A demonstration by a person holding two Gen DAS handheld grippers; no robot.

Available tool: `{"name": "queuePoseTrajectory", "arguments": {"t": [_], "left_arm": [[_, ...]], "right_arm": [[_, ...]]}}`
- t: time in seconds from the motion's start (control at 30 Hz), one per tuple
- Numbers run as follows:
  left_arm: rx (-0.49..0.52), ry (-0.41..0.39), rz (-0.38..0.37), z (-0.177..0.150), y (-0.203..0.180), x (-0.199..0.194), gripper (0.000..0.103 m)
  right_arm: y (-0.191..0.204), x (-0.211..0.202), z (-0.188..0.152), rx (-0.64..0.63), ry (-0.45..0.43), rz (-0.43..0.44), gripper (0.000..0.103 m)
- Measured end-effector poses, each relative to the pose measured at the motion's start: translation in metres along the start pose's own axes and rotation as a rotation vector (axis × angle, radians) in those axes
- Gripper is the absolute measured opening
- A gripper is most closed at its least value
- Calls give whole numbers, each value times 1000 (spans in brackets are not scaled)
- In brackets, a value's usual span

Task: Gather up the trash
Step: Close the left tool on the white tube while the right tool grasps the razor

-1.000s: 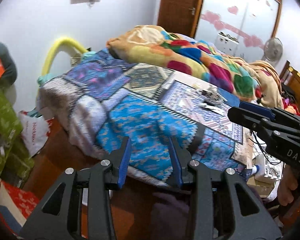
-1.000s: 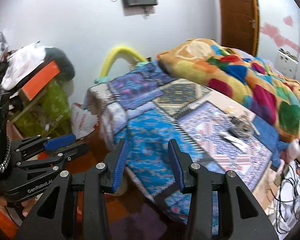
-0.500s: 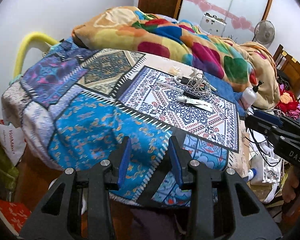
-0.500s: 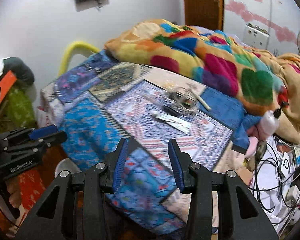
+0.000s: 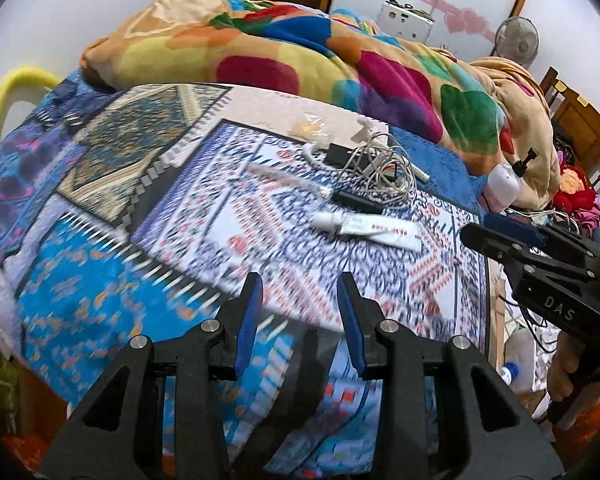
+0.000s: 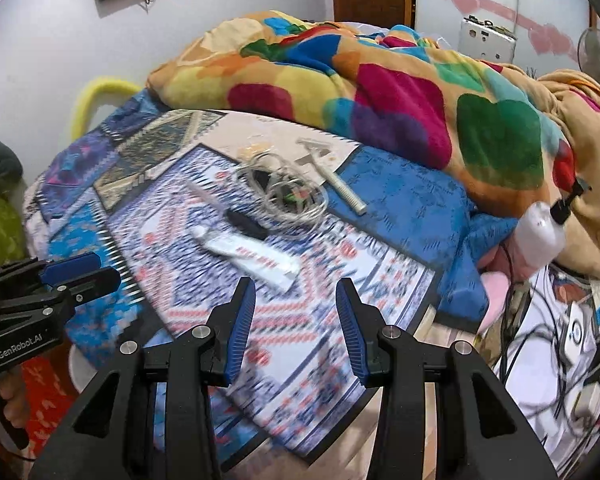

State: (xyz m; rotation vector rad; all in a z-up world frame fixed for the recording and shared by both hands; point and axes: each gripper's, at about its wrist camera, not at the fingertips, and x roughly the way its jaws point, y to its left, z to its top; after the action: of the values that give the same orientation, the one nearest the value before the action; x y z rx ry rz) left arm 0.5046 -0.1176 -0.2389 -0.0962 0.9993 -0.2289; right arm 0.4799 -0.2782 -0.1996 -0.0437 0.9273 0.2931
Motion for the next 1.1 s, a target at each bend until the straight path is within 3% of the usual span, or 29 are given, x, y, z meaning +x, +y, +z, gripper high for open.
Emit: {"name": "queuePoseTrajectory", "arguments": {"t": [0.2,0.4,0.53,0.67,0.8,1.1], "left_arm": [[-14,6,-38,15,-9,32,38],[-4,9,-40,24,-15,55,38],[-15,-6,-50,28,-13,62,38],[-35,-14,-73,29,-13,64,36],[-42,-22,-66,27,-13,64,23],[-11,-31,-12,7,-7,32,23]], "right_arm": [[-21,27,25,-21,-18,-29,38],[-44,64,48,1,11,-4,38],[-44,81,54,-45,23,-18,22],[-34,88,52,-96,11,-38,18],[-26,85,45,-132,-4,-34,9],[-40,53,8,-41,47,-60,9]]}}
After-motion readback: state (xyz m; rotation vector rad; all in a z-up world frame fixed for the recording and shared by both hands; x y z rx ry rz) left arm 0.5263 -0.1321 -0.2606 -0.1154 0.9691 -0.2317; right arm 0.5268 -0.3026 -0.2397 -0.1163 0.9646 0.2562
